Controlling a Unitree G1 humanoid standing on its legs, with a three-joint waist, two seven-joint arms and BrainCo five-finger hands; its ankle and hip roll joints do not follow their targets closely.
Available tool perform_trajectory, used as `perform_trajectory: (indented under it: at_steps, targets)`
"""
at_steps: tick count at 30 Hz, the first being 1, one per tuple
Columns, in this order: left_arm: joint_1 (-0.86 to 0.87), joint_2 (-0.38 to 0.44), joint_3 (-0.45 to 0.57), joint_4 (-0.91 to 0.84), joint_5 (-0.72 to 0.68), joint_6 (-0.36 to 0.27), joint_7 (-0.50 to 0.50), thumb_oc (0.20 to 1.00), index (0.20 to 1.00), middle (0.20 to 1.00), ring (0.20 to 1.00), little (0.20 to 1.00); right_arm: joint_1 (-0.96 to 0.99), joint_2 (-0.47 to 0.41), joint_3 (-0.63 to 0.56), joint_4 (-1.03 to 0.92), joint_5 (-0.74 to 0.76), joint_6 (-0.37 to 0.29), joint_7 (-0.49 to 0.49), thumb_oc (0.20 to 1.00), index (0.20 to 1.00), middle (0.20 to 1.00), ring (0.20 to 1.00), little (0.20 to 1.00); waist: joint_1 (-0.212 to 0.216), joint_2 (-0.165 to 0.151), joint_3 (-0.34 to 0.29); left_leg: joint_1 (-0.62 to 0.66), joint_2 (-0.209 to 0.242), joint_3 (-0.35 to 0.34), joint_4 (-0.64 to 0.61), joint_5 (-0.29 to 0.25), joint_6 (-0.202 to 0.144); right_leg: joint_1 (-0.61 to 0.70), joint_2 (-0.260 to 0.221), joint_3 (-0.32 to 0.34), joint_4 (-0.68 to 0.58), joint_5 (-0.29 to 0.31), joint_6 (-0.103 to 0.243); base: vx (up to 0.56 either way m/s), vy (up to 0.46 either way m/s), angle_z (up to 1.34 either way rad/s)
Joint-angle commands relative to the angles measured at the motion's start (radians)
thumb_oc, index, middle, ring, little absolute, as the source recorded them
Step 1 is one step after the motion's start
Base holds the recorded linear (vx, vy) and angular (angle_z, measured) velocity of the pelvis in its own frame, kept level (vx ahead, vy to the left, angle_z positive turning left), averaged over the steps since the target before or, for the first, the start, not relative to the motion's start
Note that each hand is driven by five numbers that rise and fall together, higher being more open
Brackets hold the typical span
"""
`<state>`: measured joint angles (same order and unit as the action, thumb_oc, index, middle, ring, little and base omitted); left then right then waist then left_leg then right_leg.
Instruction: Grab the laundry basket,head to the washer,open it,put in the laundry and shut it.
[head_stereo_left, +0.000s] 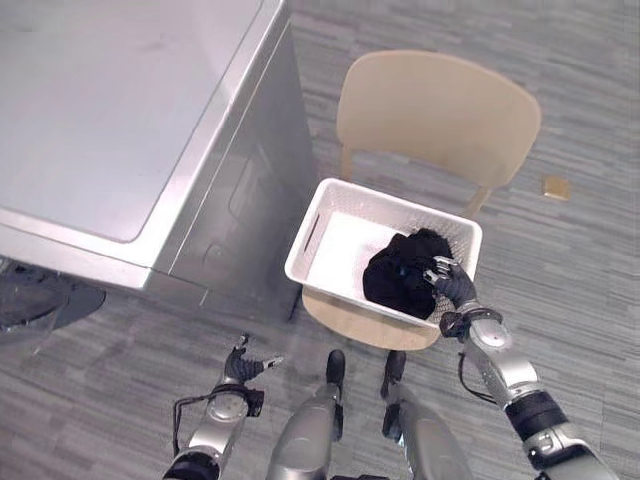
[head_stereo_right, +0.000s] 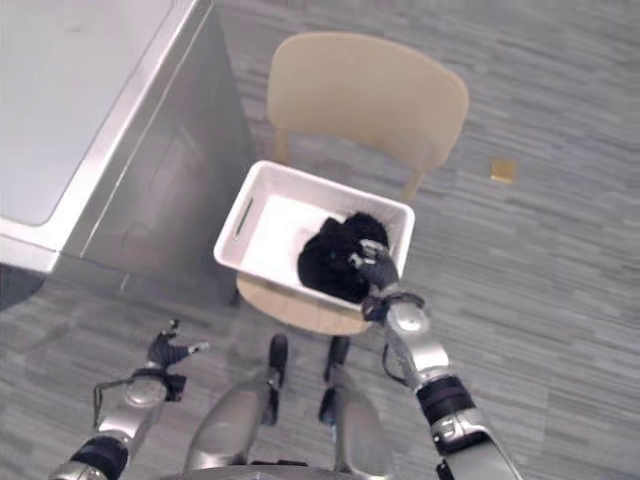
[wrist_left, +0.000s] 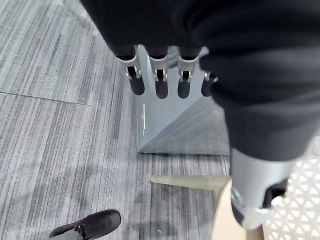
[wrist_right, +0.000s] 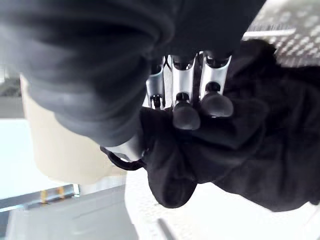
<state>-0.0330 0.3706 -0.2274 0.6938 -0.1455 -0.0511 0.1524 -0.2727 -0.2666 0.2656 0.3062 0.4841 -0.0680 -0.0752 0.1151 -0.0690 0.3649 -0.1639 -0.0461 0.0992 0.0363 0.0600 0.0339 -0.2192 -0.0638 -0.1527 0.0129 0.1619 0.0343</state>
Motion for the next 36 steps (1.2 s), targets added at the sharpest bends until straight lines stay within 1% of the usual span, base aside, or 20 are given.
perform_trajectory:
  at_steps: [1, 2, 3, 4, 5, 8, 10, 11, 12, 14, 16, 17, 20, 22, 23, 24, 25, 28, 29, 36]
  targets:
    - [0.004, 0.009, 0.004, -0.045, 0.008, -0.009, 0.006, 1.0, 1.0, 1.0, 1.0, 1.0, -0.01, -0.023, 0.022, -0.141, 0.196, -0.084, 0.1, 0.2, 0.2, 0.2, 0.2, 0.2, 0.017, 0.024, -0.038, -0.016, 0.028, -0.03, -0.006, 0.013, -0.031, 0.016, -0.06, 0.029, 0.19, -0.113, 0.117, -0.11, -0.053, -0.28]
    - [-0.009, 0.017, 0.002, -0.069, -0.005, -0.016, 0.011, 1.0, 1.0, 1.0, 1.0, 1.0, 0.007, -0.026, 0.023, -0.225, 0.259, -0.091, 0.126, 0.2, 0.2, 0.2, 0.2, 0.2, 0.008, 0.03, -0.034, -0.043, 0.036, -0.054, 0.031, 0.023, -0.029, 0.008, -0.021, 0.104, 0.288, -0.171, 0.107, -0.17, -0.083, 0.03]
    - [-0.014, 0.021, 0.0, -0.092, -0.012, -0.02, 0.008, 1.0, 1.0, 1.0, 1.0, 1.0, 0.02, -0.027, 0.023, -0.251, 0.272, -0.097, 0.133, 0.2, 0.2, 0.2, 0.2, 0.2, 0.012, 0.038, -0.044, -0.065, 0.047, -0.064, 0.039, 0.037, -0.03, 0.017, -0.001, 0.128, 0.31, -0.183, 0.1, -0.14, -0.073, 0.49]
    - [-0.012, 0.021, -0.001, -0.094, -0.012, -0.019, 0.008, 1.0, 1.0, 1.0, 1.0, 1.0, 0.022, -0.027, 0.023, -0.253, 0.272, -0.097, 0.133, 0.2, 0.2, 0.2, 0.2, 0.2, 0.011, 0.036, -0.045, -0.067, 0.045, -0.064, 0.042, 0.035, -0.03, 0.015, -0.003, 0.128, 0.315, -0.188, 0.1, -0.1, -0.104, 0.76]
    - [-0.006, 0.026, 0.0, -0.122, -0.019, -0.024, 0.003, 1.0, 1.0, 1.0, 1.0, 1.0, 0.053, -0.032, 0.005, -0.309, 0.275, -0.099, 0.144, 0.2, 0.2, 0.2, 0.2, 0.2, 0.017, 0.036, -0.072, -0.09, 0.044, -0.091, 0.05, 0.05, -0.034, 0.051, 0.015, 0.157, 0.365, -0.227, 0.086, -0.05, -0.079, 0.63]
    - [0.004, 0.032, -0.003, -0.155, -0.02, -0.03, 0.001, 1.0, 1.0, 1.0, 1.0, 1.0, 0.079, -0.027, -0.006, -0.346, 0.28, -0.107, 0.15, 0.2, 0.2, 0.2, 0.2, 0.2, 0.029, 0.039, -0.108, -0.107, 0.047, -0.121, 0.038, 0.079, -0.048, 0.101, 0.044, 0.192, 0.374, -0.242, 0.077, -0.04, -0.141, 0.38]
    - [0.011, 0.033, -0.001, -0.193, -0.024, -0.036, 0.001, 1.0, 1.0, 1.0, 1.0, 1.0, 0.072, -0.028, -0.004, -0.368, 0.257, -0.109, 0.136, 0.2, 0.2, 0.2, 0.2, 0.2, 0.052, 0.035, -0.133, -0.135, 0.048, -0.132, 0.034, 0.106, -0.07, 0.178, 0.042, 0.195, 0.298, -0.28, 0.066, -0.11, -0.18, 0.5]
    - [0.014, 0.035, 0.003, -0.211, -0.029, -0.036, 0.006, 1.0, 1.0, 1.0, 1.0, 1.0, 0.066, -0.028, -0.004, -0.371, 0.254, -0.116, 0.129, 0.2, 0.2, 0.2, 0.2, 0.2, 0.059, 0.034, -0.136, -0.148, 0.046, -0.139, 0.023, 0.133, -0.084, 0.209, 0.058, 0.204, 0.24, -0.304, 0.049, -0.21, -0.223, 0.52]
    - [0.03, 0.04, 0.012, -0.266, -0.047, -0.038, 0.013, 1.0, 1.0, 1.0, 1.0, 1.0, 0.051, -0.038, -0.003, -0.384, 0.236, -0.122, 0.11, 0.2, 0.2, 0.2, 0.2, 0.2, 0.076, 0.043, -0.142, -0.173, 0.045, -0.147, -0.002, 0.18, -0.116, 0.235, 0.081, 0.184, 0.154, -0.315, 0.03, -0.24, -0.241, 0.43]
    - [0.042, 0.038, 0.016, -0.299, -0.056, -0.033, 0.012, 1.0, 1.0, 1.0, 1.0, 1.0, 0.05, -0.042, -0.011, -0.401, 0.234, -0.122, 0.097, 0.2, 0.2, 0.2, 0.2, 0.2, 0.077, 0.055, -0.142, -0.185, 0.044, -0.156, -0.013, 0.2, -0.126, 0.241, 0.098, 0.179, 0.126, -0.321, 0.017, -0.18, -0.154, 0.22]
    - [0.062, 0.04, 0.021, -0.4, -0.065, -0.042, 0.008, 1.0, 1.0, 1.0, 1.0, 1.0, 0.039, -0.074, -0.017, -0.423, 0.19, -0.118, 0.079, 0.2, 0.2, 0.2, 0.2, 0.2, 0.072, 0.086, -0.125, -0.194, 0.033, -0.163, -0.034, 0.223, -0.155, 0.234, 0.12, 0.146, 0.106, -0.312, 0.002, -0.21, -0.116, 0.6]
    - [0.063, 0.04, 0.022, -0.402, -0.065, -0.041, 0.008, 1.0, 1.0, 1.0, 1.0, 1.0, 0.039, -0.074, -0.017, -0.423, 0.19, -0.117, 0.078, 0.2, 0.2, 0.2, 0.2, 0.2, 0.069, 0.087, -0.124, -0.194, 0.032, -0.165, -0.034, 0.223, -0.155, 0.236, 0.12, 0.143, 0.106, -0.312, 0.002, -0.22, -0.075, 0.75]
    - [0.051, 0.057, 0.013, -0.496, -0.037, -0.048, 0.0, 1.0, 1.0, 1.0, 1.0, 1.0, 0.036, -0.084, -0.021, -0.439, 0.177, -0.112, 0.07, 0.2, 0.2, 0.2, 0.2, 0.2, 0.023, 0.07, -0.115, -0.162, 0.038, -0.07, 0.038, 0.152, -0.118, 0.214, 0.079, 0.092, 0.1, -0.272, 0.011, -0.28, -0.025, 0.76]
    - [0.033, 0.074, 0.0, -0.563, -0.01, -0.061, -0.015, 1.0, 1.0, 1.0, 1.0, 1.0, 0.03, -0.087, -0.011, -0.464, 0.175, -0.108, 0.073, 0.2, 0.2, 0.2, 0.2, 0.2, -0.012, 0.044, -0.128, -0.116, 0.047, -0.047, 0.115, 0.064, -0.1, 0.189, 0.042, 0.05, 0.083, -0.232, 0.01, -0.3, -0.051, 1.06]
    - [0.01, 0.085, -0.021, -0.605, 0.021, -0.073, -0.017, 1.0, 1.0, 1.0, 1.0, 1.0, 0.022, -0.079, 0.003, -0.486, 0.186, -0.112, 0.076, 0.2, 0.2, 0.2, 0.2, 0.2, -0.038, 0.022, -0.148, -0.068, 0.05, -0.057, 0.169, -0.006, -0.1, 0.176, 0.017, 0.021, 0.064, -0.206, 0.01, -0.2, -0.029, 1.17]
    - [0.01, 0.085, -0.02, -0.605, 0.021, -0.072, -0.017, 1.0, 1.0, 1.0, 1.0, 1.0, 0.021, -0.079, 0.003, -0.486, 0.186, -0.111, 0.076, 0.2, 0.2, 0.2, 0.2, 0.2, -0.039, 0.022, -0.148, -0.071, 0.05, -0.059, 0.167, -0.002, -0.1, 0.175, 0.017, 0.019, 0.062, -0.201, 0.01, -0.16, -0.022, 1.19]
    - [-0.007, 0.086, -0.039, -0.629, 0.034, -0.078, -0.016, 1.0, 1.0, 1.0, 1.0, 1.0, 0.013, -0.072, 0.018, -0.495, 0.2, -0.115, 0.081, 0.2, 0.2, 0.2, 0.2, 0.2, -0.051, 0.015, -0.159, -0.043, 0.061, -0.065, 0.185, -0.019, -0.103, 0.169, 0.008, 0.002, 0.052, -0.188, 0.011, -0.09, 0.01, 0.7]
    - [-0.054, 0.073, -0.098, -0.637, 0.047, -0.078, -0.004, 1.0, 1.0, 1.0, 1.0, 1.0, -0.009, -0.06, 0.048, -0.526, 0.223, -0.117, 0.08, 0.2, 0.2, 0.2, 0.2, 0.2, -0.085, 0.013, -0.193, 0.063, 0.102, -0.057, 0.13, -0.041, -0.113, 0.16, -0.006, -0.042, 0.039, -0.169, 0.02, -0.05, 0.062, 0.39]
    - [-0.073, 0.053, -0.146, -0.639, 0.064, -0.075, -0.002, 1.0, 1.0, 1.0, 1.0, 1.0, -0.026, -0.059, 0.06, -0.554, 0.221, -0.119, 0.074, 0.2, 0.2, 0.2, 0.2, 0.2, -0.105, 0.028, -0.223, 0.099, 0.109, -0.038, 0.018, -0.027, -0.115, 0.177, 0.006, -0.06, 0.03, -0.173, 0.029, 0.07, 0.074, 0.59]
    - [-0.11, 0.015, -0.228, -0.618, 0.102, -0.064, 0.016, 1.0, 1.0, 1.0, 1.0, 1.0, -0.087, -0.03, 0.119, -0.594, 0.24, -0.125, 0.064, 0.2, 0.2, 0.2, 0.2, 0.2, -0.117, 0.033, -0.258, 0.178, 0.085, -0.032, -0.095, -0.014, -0.106, 0.211, 0.01, -0.048, 0.019, -0.166, 0.041, 0.05, 0.083, 0.18]
